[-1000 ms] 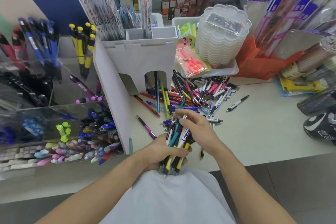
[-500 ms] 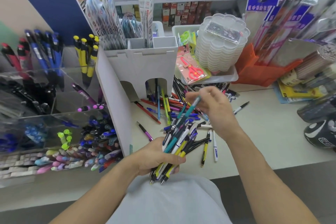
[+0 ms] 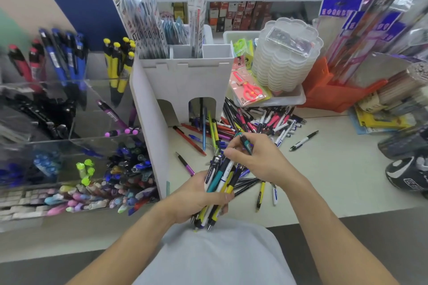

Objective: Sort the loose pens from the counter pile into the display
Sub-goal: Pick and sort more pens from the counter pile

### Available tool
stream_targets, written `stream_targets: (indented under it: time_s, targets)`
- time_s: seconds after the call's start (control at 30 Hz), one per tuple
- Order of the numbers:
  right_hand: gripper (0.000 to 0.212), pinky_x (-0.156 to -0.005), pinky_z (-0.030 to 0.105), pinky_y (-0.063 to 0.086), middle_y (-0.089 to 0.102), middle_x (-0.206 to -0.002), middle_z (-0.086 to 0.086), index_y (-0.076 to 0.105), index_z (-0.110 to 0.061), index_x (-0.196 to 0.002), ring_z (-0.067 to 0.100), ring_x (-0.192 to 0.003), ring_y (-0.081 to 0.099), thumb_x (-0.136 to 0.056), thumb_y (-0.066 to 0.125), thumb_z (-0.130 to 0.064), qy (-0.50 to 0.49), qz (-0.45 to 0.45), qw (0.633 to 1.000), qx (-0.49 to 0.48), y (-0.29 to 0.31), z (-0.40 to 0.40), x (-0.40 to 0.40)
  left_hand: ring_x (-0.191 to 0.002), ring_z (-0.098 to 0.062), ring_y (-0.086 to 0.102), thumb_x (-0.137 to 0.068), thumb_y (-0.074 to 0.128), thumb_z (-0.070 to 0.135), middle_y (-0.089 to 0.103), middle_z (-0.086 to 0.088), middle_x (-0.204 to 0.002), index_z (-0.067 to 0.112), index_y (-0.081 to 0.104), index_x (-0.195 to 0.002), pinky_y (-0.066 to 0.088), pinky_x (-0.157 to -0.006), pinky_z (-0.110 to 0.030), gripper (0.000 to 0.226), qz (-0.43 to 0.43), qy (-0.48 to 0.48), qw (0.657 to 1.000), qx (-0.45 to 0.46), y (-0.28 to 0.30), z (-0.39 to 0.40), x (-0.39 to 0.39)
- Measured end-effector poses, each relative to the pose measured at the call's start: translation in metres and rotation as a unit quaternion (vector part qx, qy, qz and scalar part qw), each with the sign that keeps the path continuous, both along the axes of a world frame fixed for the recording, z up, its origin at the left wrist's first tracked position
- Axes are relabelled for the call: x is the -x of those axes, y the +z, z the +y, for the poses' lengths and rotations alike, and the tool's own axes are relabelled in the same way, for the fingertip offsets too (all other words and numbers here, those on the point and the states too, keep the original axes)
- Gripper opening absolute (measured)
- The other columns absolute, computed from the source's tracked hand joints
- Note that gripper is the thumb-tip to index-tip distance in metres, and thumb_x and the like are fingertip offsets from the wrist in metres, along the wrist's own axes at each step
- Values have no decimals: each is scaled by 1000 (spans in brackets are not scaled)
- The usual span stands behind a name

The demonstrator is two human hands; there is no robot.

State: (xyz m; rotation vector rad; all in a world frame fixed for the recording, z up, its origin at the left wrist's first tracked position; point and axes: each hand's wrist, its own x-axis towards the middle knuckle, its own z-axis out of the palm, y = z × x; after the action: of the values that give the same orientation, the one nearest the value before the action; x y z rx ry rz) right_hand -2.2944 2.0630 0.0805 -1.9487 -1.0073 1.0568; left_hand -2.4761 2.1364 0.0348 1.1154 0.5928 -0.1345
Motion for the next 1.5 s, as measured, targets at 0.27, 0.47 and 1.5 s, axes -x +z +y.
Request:
stream_targets:
  time_s: [0.27, 0.47, 1.5]
  targets:
    - [26, -45, 22, 34, 48, -51, -14, 56, -22, -79, 5, -44, 39, -96, 67, -38, -290, 16, 943, -164, 25, -9, -42, -56, -27, 52, -81, 73, 7, 59, -21, -65, 4, 61, -86, 46, -51, -29, 13, 47, 124, 991, 19, 5, -7, -6]
    - [21, -50, 17, 38, 55, -55, -12, 69, -11, -80, 4, -50, 45, -87, 77, -28, -230, 54, 967, -98, -2, -38, 17, -52, -21, 59, -86, 67, -5, 62, -13, -63, 1, 68, -93, 50, -45, -27, 9, 46, 317, 943, 84, 10, -7, -23]
    - [17, -67, 34, 56, 61, -65, 13, 70, -3, -104, 27, -59, 65, -99, 61, -16, -66, 210, 975, 38, 9, -53, 41, -63, -19, 64, -87, 72, 7, 66, -14, -73, 2, 62, -100, 52, -59, -26, 17, 51, 220, 974, -29, 26, 2, 34]
